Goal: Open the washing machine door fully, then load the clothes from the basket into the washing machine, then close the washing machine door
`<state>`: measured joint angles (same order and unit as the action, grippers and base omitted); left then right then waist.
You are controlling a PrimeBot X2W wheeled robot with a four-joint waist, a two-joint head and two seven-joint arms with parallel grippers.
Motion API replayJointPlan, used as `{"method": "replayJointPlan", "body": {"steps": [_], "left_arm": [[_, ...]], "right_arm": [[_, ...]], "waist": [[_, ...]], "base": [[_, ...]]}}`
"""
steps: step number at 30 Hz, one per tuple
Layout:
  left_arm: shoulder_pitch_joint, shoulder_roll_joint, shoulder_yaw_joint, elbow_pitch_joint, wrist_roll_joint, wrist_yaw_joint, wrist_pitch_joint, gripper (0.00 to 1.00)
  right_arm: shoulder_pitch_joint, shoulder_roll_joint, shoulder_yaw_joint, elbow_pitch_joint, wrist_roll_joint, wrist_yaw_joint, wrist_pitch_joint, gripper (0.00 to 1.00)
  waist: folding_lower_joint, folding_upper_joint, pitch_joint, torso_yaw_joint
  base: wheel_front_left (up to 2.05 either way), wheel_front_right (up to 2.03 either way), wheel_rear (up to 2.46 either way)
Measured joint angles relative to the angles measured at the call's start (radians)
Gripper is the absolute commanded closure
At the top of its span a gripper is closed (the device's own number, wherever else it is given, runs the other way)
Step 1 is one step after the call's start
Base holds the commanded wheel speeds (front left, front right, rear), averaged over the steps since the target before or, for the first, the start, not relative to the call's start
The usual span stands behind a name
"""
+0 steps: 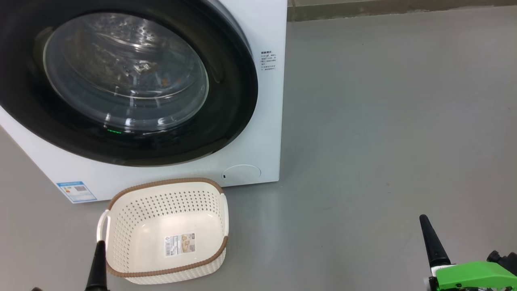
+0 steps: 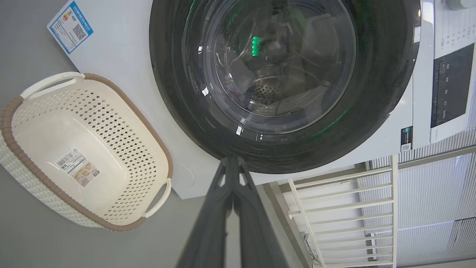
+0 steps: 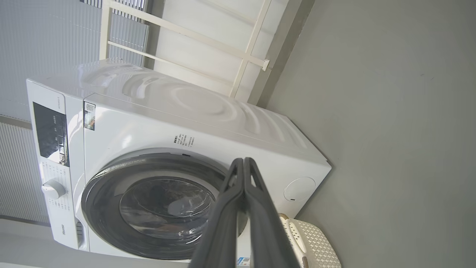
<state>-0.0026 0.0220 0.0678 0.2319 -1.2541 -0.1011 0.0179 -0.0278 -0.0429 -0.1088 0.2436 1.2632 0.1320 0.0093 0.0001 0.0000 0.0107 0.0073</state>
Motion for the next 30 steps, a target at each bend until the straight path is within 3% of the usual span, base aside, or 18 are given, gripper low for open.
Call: {"method": "replayJointPlan", "body": {"steps": [30], "left_arm": [[-0.055,0.007,0.012,0.03,-0.331,-0.019,0.088,1.0]], "right_arm": [[-0.037,-0.003,-0.016,0.024,0.322,0.0,0.087,1.0]], "waist": [[-0.0001,0.0,-0.007,-0.007]], "base": [[0.0,0.0,0.0]]}}
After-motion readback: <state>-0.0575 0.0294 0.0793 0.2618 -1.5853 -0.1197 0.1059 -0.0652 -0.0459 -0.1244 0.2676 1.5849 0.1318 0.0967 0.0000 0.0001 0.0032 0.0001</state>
